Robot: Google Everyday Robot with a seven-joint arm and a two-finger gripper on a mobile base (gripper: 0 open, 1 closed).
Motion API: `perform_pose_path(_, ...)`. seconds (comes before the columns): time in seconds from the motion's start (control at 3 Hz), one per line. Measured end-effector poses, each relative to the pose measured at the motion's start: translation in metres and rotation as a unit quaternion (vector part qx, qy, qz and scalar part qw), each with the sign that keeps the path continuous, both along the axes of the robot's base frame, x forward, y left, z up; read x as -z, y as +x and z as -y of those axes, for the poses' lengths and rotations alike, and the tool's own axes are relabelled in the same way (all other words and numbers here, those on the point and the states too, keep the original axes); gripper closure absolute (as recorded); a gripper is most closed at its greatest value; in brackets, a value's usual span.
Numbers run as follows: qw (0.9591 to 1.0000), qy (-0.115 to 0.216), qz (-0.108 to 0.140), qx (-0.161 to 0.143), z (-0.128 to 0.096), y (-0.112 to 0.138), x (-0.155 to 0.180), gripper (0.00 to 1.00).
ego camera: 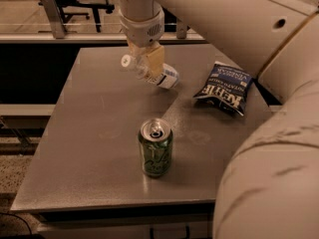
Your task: Knock blue plastic bottle over
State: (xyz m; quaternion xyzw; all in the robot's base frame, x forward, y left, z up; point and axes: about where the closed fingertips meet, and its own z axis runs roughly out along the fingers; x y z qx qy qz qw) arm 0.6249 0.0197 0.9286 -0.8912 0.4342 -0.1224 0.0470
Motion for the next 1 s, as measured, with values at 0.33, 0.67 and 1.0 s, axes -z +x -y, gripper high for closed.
perform_pose_path(0.33, 0.9999, -0.009, 0.001, -0.008, 0.0005, -0.0019, 0.0049, 0.13)
perform_pose_path(0.67, 0.9994, -0.023, -0.003, -0.025, 0.0038, -0.0112, 0.0141, 0.0)
perform_pose_path(1.0, 0.9994, -0.023, -0.003, -0.025, 0.0038, -0.0111, 0.0141, 0.0)
